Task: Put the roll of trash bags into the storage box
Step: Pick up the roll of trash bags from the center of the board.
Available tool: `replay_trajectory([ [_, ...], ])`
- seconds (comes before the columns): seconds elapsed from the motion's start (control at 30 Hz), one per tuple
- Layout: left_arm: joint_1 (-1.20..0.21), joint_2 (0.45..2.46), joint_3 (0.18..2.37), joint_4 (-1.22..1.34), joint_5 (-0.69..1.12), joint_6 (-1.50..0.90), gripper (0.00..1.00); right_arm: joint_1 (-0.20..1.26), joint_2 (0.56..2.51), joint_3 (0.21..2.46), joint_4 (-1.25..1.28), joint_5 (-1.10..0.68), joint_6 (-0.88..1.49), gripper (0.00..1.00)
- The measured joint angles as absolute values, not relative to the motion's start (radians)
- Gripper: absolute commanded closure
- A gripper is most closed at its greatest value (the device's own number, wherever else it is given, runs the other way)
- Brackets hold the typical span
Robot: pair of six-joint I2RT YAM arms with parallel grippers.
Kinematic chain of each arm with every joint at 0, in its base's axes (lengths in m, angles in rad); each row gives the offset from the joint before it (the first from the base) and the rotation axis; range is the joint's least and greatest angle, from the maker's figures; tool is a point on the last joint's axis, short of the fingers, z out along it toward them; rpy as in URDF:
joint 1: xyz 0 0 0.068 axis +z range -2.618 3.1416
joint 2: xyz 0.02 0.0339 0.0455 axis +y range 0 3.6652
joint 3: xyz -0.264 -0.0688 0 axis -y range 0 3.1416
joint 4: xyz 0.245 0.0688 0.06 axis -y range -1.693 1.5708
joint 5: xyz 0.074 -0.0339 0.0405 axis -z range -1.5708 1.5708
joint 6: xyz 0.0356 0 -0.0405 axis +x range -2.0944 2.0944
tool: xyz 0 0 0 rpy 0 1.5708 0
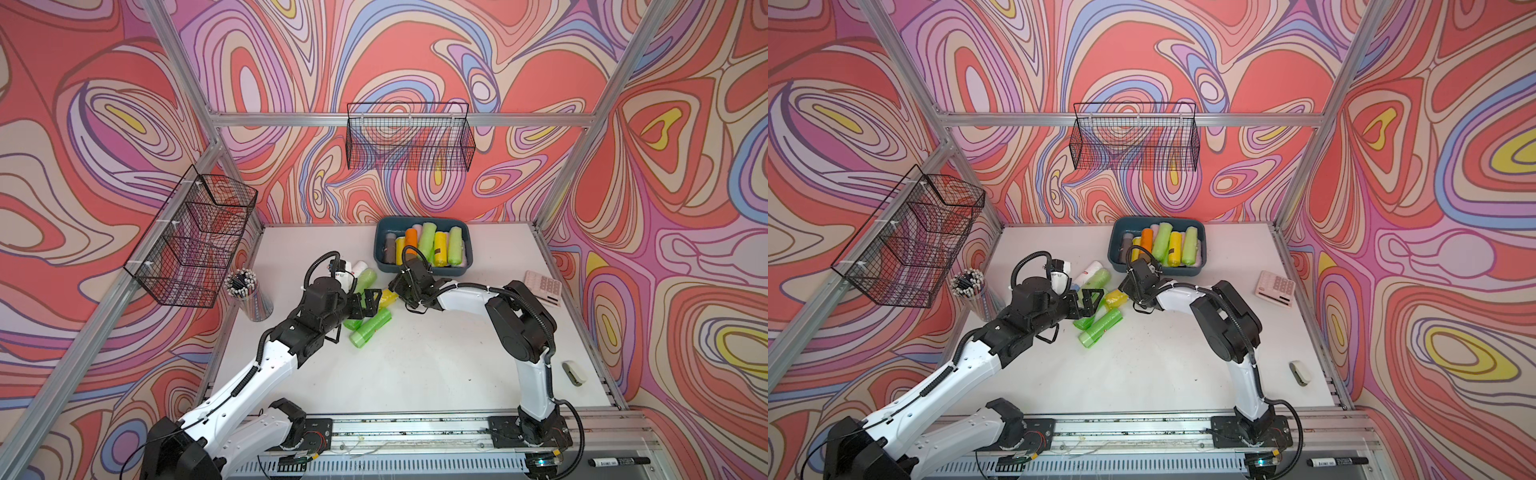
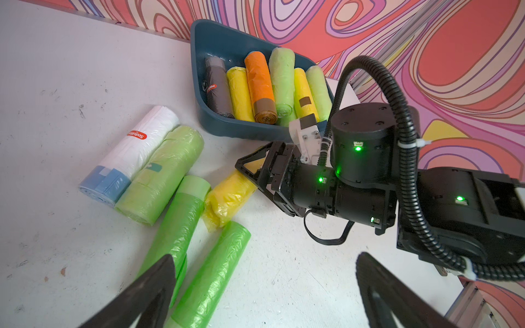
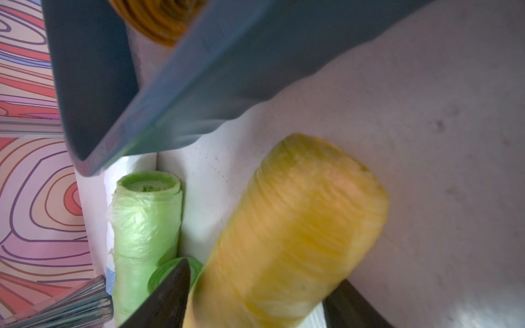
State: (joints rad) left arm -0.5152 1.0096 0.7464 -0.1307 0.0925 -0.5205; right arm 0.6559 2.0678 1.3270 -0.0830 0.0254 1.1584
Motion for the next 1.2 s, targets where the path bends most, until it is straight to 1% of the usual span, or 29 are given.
replay_trajectory([
  [0.27,-0.515,1.010,0.746,-0.131,0.081,-0.521,0.00,0.656,2.071,1.349,-0.136,0.062,1.156,0.32],
  [0.93,-0.515,1.010,0.746,-0.131,0.054,-0.520,0.00,0.656,2.130,1.462,-0.230,0.089,1.134,0.31],
  [1.1,-0.515,1.011,0.746,-0.131,0.048,-0.520,0.00,0.656,2.130,1.465,-0.244,0.095,1.131,0.36],
  [1.2,-0.515,1.014,0.746,-0.131,0.047,-0.520,0.00,0.656,2.130,1.465,-0.246,0.098,1.131,0.41],
])
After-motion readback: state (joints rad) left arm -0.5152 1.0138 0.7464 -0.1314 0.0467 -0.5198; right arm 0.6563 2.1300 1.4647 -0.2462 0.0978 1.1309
